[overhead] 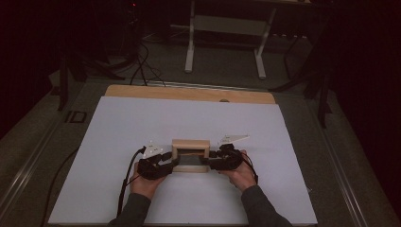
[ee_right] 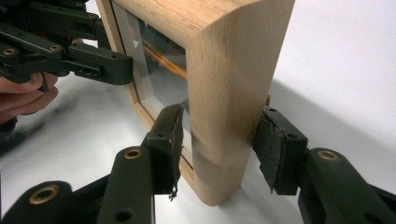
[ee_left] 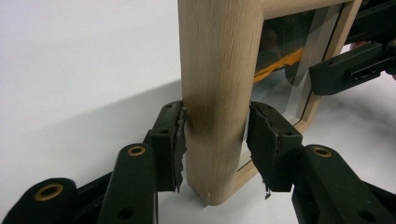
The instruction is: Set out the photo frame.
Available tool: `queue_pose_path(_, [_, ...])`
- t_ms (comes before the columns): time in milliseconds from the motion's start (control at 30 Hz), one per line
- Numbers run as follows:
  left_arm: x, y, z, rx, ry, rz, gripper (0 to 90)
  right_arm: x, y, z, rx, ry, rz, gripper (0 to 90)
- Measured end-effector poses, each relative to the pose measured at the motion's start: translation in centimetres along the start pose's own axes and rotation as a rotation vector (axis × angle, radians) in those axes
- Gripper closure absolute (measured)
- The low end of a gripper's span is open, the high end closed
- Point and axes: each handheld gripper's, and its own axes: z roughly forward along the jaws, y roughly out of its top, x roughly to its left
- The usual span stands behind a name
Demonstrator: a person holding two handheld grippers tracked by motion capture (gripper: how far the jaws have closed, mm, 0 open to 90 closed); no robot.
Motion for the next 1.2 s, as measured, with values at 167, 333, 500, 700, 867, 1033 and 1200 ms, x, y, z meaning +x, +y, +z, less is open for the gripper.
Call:
queue_pose_path(167, [-0.3, 0.0, 0.2, -0.001, -0.001, -0.003, 57.0, -0.1, -0.3, -0.3, -0.009, -0.002, 0.008, 53.2])
queue_pose_path(333, [-0.2, 0.0, 0.3, -0.005, -0.004, -0.004, 56.8, -0.2, -0.4, -0.4, -0.014, -0.008, 0.014, 53.2])
queue_pose_path(500, [-0.2, 0.0, 0.4, -0.009, -0.009, -0.007, 56.6, -0.2, -0.5, -0.4, -0.016, -0.009, 0.015, 53.2])
queue_pose_path(700, [-0.3, -0.1, 0.7, 0.024, -0.006, 0.001, 54.9, -0.4, -0.5, -0.4, -0.022, 0.003, 0.02, 50.5])
queue_pose_path(867, [-0.6, -0.2, 0.8, 0.036, -0.003, 0.009, 50.7, -0.3, -0.5, -0.1, -0.02, 0.011, 0.024, 44.9])
queue_pose_path(1033, [-0.4, -0.1, 0.4, 0.03, -0.004, 0.003, 48.7, -0.3, -0.5, -0.2, -0.015, 0.0, 0.023, 38.8])
queue_pose_path(1200, [-0.2, 0.0, -0.9, 0.014, -0.005, 0.01, 47.0, -0.4, -0.5, -1.1, -0.027, -0.013, 0.027, 35.2])
